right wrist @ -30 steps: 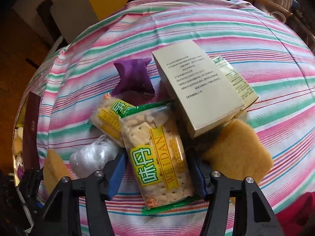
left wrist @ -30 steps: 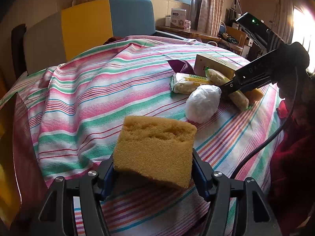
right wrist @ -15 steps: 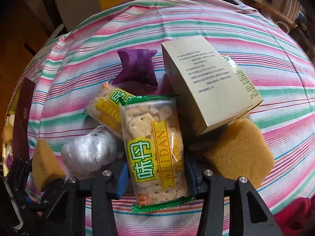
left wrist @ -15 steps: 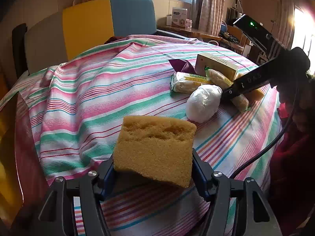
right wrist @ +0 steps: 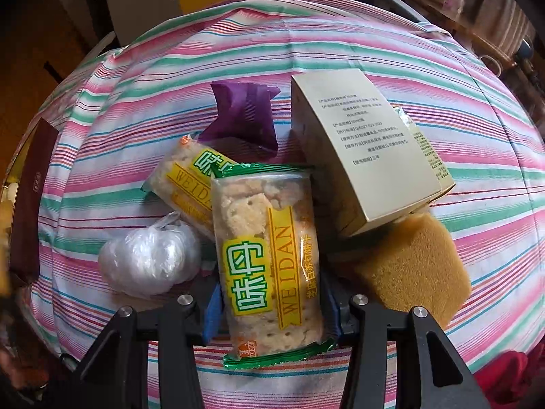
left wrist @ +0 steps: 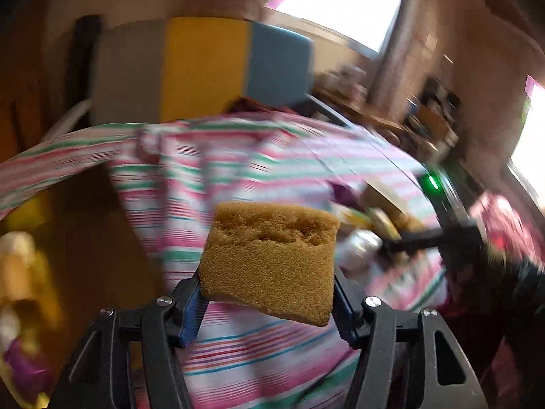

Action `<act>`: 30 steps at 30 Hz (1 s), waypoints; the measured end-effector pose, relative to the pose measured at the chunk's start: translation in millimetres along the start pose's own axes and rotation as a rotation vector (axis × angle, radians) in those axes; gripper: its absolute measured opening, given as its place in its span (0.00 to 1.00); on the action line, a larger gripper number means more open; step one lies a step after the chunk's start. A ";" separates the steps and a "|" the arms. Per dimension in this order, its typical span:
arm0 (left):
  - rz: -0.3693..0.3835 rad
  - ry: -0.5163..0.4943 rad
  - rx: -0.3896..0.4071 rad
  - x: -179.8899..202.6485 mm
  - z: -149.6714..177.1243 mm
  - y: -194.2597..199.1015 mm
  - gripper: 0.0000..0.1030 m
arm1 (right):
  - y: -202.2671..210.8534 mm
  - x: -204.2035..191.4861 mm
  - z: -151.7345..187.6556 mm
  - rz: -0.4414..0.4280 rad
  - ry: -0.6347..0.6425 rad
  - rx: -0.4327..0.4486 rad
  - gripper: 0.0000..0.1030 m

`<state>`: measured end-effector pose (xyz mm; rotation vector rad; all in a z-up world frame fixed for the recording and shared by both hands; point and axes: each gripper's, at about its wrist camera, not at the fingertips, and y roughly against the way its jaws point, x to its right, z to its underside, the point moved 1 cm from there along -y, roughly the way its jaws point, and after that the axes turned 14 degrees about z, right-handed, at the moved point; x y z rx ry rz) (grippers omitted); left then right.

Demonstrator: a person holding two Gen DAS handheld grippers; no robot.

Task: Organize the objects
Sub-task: 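Carry the yellow sponge into the gold tray and open the left tool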

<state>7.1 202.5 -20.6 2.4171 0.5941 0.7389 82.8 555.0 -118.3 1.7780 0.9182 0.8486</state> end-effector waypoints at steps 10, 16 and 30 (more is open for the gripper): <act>-0.313 0.249 -0.120 -149.2 27.8 61.2 0.62 | 5.5 -2.1 5.3 0.018 0.012 0.007 0.47; -0.360 0.340 -0.188 -179.9 52.9 53.3 0.69 | 4.5 -3.1 4.2 0.017 0.013 0.007 0.47; -0.458 0.335 -0.033 -157.9 53.1 97.2 0.80 | 5.2 -3.6 2.4 0.015 -0.002 0.008 0.46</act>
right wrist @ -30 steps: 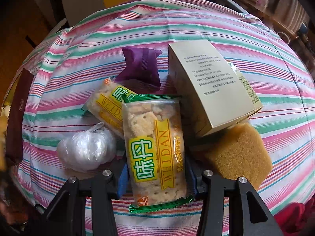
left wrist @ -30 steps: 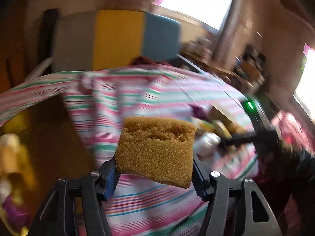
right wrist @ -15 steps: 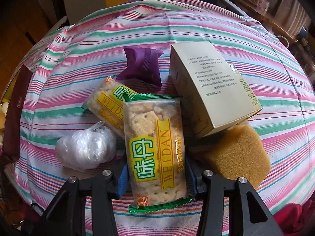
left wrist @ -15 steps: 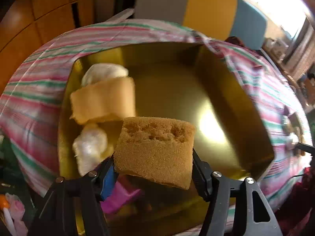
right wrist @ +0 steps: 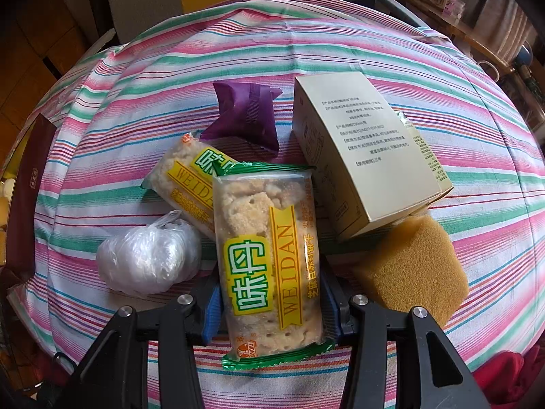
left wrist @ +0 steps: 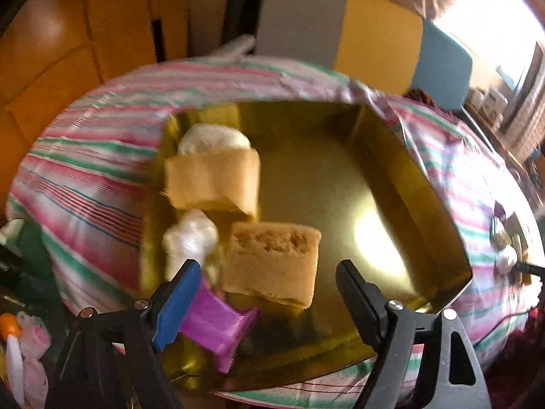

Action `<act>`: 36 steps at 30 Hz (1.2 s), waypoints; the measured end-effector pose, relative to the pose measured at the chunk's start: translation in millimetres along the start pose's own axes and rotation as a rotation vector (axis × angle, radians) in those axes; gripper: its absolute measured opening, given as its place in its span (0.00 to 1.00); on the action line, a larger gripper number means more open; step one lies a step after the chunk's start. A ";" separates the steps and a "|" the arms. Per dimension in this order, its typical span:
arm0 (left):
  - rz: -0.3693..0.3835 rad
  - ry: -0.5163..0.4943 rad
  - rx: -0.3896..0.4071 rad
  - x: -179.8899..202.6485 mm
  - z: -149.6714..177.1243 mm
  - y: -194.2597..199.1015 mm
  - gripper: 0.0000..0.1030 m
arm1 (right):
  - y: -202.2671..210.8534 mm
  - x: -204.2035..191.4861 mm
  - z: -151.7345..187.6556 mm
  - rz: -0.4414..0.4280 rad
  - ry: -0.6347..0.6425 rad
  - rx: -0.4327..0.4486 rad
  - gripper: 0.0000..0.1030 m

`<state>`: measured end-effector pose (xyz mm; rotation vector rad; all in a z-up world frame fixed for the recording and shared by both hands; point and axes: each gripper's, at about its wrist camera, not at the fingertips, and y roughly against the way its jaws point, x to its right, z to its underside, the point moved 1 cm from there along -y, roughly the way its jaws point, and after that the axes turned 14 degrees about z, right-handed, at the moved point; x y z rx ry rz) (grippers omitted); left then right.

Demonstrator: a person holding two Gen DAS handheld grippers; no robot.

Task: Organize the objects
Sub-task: 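Carry the yellow sponge into the gold tray and open the left tool, then carry the WEIDAN packet into the gold tray and open the right tool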

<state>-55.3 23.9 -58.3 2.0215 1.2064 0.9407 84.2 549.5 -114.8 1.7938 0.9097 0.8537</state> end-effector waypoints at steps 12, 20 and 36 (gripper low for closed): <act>-0.005 -0.107 0.178 39.6 -11.7 39.9 0.80 | 69.3 -9.8 1.1 -0.111 -0.173 0.163 0.46; -0.005 -0.083 0.164 30.4 -0.8 41.3 0.80 | 141.1 -144.2 -23.3 -0.284 0.095 0.282 0.46; -0.111 0.115 0.219 -56.2 14.9 66.2 0.80 | 104.8 -409.4 -7.5 -0.279 0.473 0.088 0.46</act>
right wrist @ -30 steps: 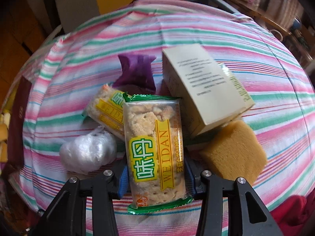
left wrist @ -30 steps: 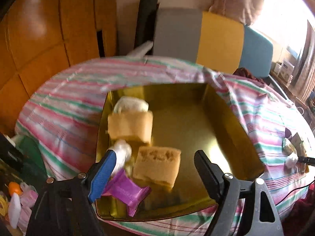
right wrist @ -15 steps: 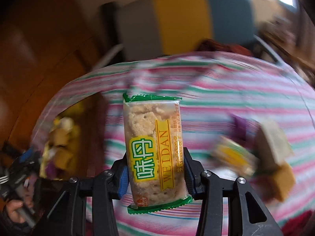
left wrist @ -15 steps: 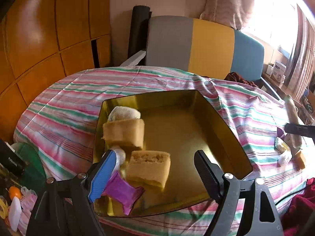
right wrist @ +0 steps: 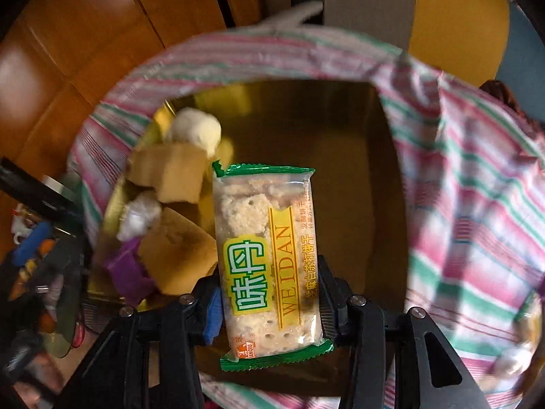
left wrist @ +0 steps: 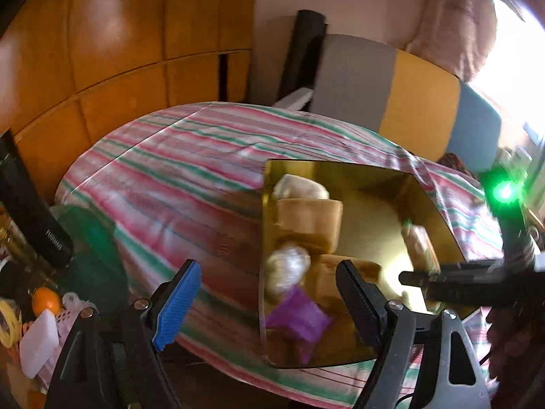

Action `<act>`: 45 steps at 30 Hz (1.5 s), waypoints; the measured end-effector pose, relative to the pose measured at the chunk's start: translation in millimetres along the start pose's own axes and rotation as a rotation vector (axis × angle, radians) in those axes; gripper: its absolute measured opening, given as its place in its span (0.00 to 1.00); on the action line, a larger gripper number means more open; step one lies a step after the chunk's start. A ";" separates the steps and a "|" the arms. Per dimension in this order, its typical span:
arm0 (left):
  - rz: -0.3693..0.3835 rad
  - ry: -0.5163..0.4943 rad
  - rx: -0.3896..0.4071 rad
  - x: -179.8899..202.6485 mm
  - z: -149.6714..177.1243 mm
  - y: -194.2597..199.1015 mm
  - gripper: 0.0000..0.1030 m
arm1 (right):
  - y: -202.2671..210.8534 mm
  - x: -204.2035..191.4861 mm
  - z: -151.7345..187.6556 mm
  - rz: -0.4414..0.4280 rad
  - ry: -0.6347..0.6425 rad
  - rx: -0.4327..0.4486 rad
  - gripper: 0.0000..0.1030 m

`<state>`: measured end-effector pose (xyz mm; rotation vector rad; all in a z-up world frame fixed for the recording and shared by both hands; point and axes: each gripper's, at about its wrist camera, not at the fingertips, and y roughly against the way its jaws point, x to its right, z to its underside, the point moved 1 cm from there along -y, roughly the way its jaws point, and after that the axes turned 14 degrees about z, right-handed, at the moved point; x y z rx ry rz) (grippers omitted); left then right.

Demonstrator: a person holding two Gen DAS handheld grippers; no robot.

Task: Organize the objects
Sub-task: 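Carry the WEIDAN packet into the gold tray and open the right tool, then move both tools from the tray back to the pile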

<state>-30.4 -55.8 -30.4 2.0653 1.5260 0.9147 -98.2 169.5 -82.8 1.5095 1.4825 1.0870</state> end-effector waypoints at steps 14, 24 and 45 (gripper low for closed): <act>0.044 0.017 -0.036 -1.5 4.9 -10.2 0.79 | -1.5 -7.0 13.1 -0.078 -0.017 0.008 0.52; 0.085 -0.064 -0.056 38.6 0.3 -12.2 0.78 | 50.7 37.7 30.9 -0.071 -0.106 0.160 0.59; 0.354 -0.404 -0.183 201.6 14.0 -43.2 0.70 | 126.8 294.2 136.3 0.243 -0.547 0.284 0.61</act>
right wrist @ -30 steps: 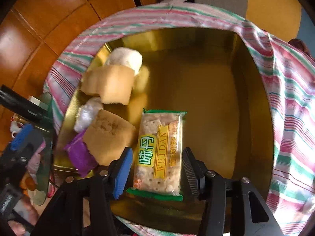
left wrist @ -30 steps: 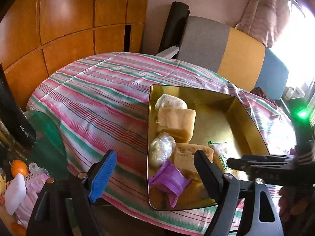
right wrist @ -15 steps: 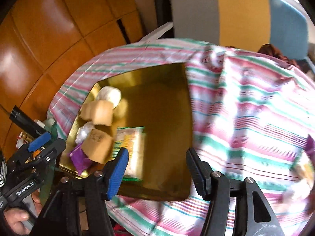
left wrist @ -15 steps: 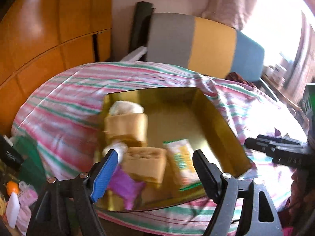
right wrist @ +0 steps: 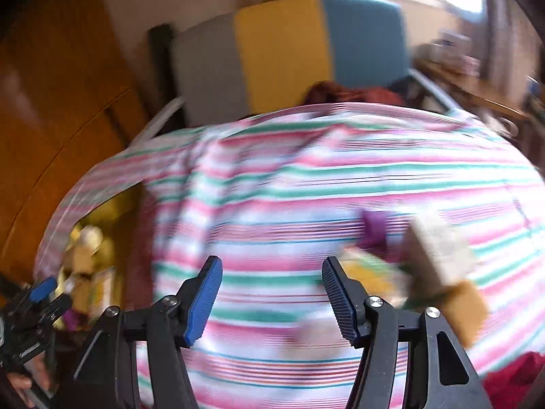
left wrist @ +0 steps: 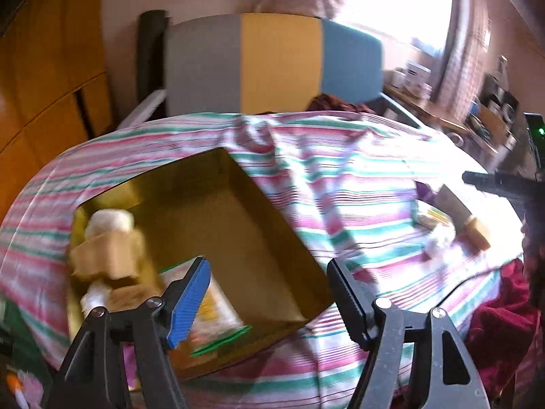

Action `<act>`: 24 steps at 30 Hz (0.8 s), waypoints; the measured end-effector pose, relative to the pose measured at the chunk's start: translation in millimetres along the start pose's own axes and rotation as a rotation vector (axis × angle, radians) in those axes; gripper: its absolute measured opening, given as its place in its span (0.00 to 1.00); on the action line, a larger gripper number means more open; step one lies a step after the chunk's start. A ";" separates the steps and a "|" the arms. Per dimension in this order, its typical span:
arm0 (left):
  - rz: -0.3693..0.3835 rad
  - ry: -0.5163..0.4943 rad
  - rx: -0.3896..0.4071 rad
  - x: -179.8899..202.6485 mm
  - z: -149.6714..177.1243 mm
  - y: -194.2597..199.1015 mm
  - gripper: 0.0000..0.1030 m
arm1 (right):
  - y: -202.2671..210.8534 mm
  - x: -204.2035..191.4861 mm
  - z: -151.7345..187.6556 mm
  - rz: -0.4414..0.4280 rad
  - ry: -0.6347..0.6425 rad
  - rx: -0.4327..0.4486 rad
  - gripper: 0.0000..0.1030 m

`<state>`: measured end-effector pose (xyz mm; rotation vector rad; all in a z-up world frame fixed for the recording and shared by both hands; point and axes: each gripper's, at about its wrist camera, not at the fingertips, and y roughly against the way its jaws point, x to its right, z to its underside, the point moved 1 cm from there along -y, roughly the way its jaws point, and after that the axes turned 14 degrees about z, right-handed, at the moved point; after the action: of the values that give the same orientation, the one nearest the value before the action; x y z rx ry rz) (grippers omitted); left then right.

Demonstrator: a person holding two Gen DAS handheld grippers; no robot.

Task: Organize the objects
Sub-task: 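Move both tools from the tray back to the pile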

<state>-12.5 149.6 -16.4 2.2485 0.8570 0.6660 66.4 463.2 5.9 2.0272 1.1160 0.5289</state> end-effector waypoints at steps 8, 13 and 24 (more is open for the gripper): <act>0.127 -0.099 -0.071 52.6 -18.1 -40.1 0.70 | -12.8 139.1 9.2 0.208 -0.297 0.019 0.64; 0.233 -0.135 -0.145 89.6 -29.6 -74.7 0.66 | -23.4 192.6 32.6 0.156 -0.541 -0.012 0.65; 0.421 -0.111 -0.288 164.0 -52.5 -142.0 0.63 | -26.7 203.4 27.6 0.085 -0.607 0.000 0.70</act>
<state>6.0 370.3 -44.4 2.1875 0.2109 0.7862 178.9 632.8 -32.1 2.0377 0.6607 -0.0588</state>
